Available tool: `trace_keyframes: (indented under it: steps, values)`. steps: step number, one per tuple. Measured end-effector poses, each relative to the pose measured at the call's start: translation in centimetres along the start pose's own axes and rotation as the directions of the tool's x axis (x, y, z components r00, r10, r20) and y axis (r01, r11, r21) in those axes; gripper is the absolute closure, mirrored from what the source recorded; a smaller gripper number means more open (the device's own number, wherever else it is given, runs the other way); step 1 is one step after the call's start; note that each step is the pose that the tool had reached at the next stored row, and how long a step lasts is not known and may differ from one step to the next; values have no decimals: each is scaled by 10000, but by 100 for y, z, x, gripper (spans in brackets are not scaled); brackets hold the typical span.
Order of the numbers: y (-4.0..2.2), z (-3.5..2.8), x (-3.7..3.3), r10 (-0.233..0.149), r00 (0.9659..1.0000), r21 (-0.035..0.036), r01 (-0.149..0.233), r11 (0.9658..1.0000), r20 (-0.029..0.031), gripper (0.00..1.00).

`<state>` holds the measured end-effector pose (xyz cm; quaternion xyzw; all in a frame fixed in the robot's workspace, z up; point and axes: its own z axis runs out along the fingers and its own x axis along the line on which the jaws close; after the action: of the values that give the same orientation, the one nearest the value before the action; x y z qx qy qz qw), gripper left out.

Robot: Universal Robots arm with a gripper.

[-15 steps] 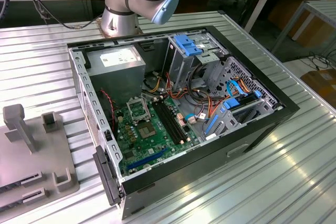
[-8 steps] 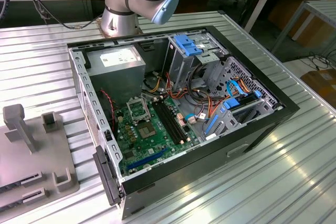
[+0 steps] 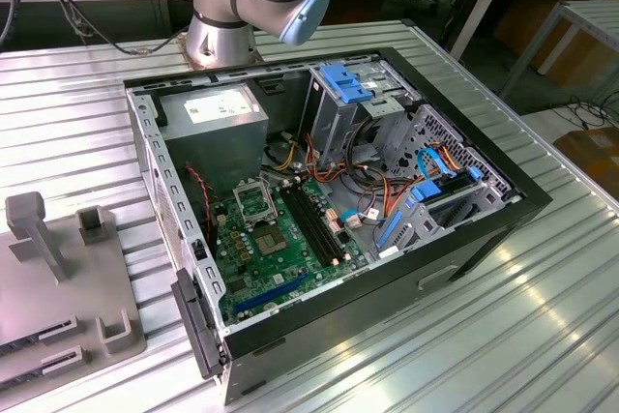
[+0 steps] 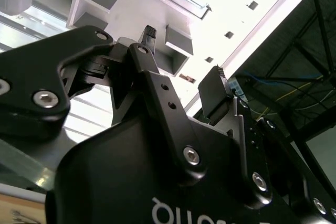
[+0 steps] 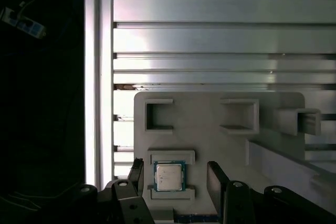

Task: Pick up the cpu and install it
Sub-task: 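Pick up the cpu and move it towards the insertion slot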

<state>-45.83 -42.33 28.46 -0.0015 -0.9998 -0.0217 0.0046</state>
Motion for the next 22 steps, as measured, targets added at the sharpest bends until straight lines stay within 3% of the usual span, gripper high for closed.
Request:
trace_keyframes:
  steps: [2, 7, 10, 22]
  values:
    - [-25, 21, -1, 0, 10000, 0, 0, 10000, 1, 40]
    - [-174, 95, 4, -23, 10000, -16, 23, 10000, 0, 40]
    - [-226, 134, 5, -131, 9999, -23, 131, 9999, -6, 40]
    - [-273, 313, 42, -816, 9967, -27, 816, 9967, -30, 40]
